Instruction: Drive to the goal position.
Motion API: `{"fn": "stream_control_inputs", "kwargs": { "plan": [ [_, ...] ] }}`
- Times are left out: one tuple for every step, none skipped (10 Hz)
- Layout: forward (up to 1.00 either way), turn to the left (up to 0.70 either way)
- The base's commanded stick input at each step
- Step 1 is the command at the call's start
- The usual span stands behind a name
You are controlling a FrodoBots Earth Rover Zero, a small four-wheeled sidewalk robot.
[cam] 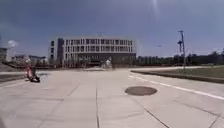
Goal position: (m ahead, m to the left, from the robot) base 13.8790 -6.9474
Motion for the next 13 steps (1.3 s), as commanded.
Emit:
{"fn": "stream_control_inputs", "kwargs": {
  "plan": [
    [0.85, 0.00],
    [0.85, 0.00],
    [0.85, 0.00],
    [0.85, 0.00],
    [0.85, 0.00],
    [0.85, 0.00],
    [0.85, 0.00],
    [0.85, 0.00],
    [0.85, 0.00],
    [0.85, 0.00],
    [0.85, 0.00],
    [0.85, 0.00],
    [0.85, 0.00]
  ]
}}
